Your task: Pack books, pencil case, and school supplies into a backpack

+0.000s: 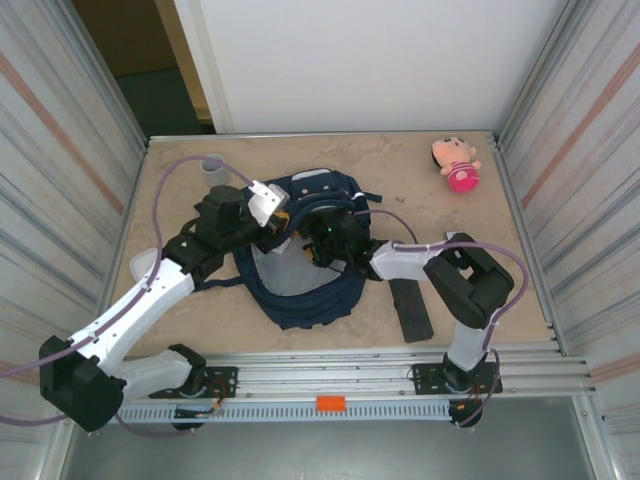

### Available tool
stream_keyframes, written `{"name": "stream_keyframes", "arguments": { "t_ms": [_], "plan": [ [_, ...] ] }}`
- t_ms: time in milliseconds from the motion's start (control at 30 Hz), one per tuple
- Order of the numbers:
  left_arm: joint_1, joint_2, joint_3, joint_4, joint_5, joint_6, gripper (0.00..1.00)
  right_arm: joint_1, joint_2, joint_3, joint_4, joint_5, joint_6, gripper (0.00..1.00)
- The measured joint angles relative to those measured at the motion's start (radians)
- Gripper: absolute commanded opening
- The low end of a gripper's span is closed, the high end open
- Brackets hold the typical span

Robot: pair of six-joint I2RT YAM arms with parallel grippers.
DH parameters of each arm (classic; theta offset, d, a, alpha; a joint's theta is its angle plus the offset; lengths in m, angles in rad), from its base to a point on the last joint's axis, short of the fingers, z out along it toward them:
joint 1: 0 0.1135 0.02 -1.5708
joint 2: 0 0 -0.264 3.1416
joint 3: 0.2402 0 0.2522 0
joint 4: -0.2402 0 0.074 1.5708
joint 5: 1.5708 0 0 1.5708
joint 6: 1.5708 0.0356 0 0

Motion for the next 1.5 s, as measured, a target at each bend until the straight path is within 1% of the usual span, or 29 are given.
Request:
{"name": "stream_keyframes", "arguments": {
  "t_ms": [133, 267, 433, 633, 700, 800, 933, 1133, 1233, 1300, 1500],
  "plan": [
    [0.012, -0.007, 0.0, 0.0, 0.007, 0.0, 0.01, 0.031, -0.035, -0.071, -0.007, 0.004, -0.01, 0.55],
    [0.014, -0.01, 0.0, 0.0, 0.008, -0.006, 0.01, 0.041, -0.05, -0.072, -0.05, 0.011, -0.051, 0.45],
    [0.014, -0.013, -0.003, 0.003, 0.01, -0.018, 0.01, 0.029, -0.026, 0.016, -0.096, 0.043, -0.128, 0.43],
    [0.014, -0.017, -0.004, 0.004, 0.01, -0.018, 0.01, 0.014, 0.095, 0.124, -0.061, 0.107, -0.195, 0.42],
    [0.014, -0.017, -0.004, 0.007, 0.01, -0.018, 0.01, 0.01, 0.159, 0.161, -0.054, 0.115, -0.212, 0.4],
    [0.014, -0.017, -0.004, 0.011, 0.01, -0.018, 0.01, 0.01, 0.209, 0.203, -0.024, 0.122, -0.229, 0.37],
    [0.014, -0.017, -0.004, 0.018, 0.01, -0.018, 0.01, 0.01, 0.261, 0.242, 0.019, 0.12, -0.259, 0.3],
    [0.021, -0.017, -0.004, 0.024, 0.016, -0.018, 0.0, 0.01, 0.351, 0.336, 0.061, 0.06, -0.303, 0.24],
    [0.021, -0.014, -0.004, 0.026, 0.018, -0.018, 0.0, 0.01, 0.393, 0.366, 0.103, 0.016, -0.307, 0.23],
    [0.021, -0.013, -0.004, 0.026, 0.016, -0.018, 0.01, 0.01, 0.398, 0.369, 0.116, -0.002, -0.308, 0.24],
    [0.027, -0.013, -0.004, 0.025, -0.007, -0.015, 0.0, 0.01, 0.372, 0.334, 0.128, -0.02, -0.329, 0.34]
  ]
}}
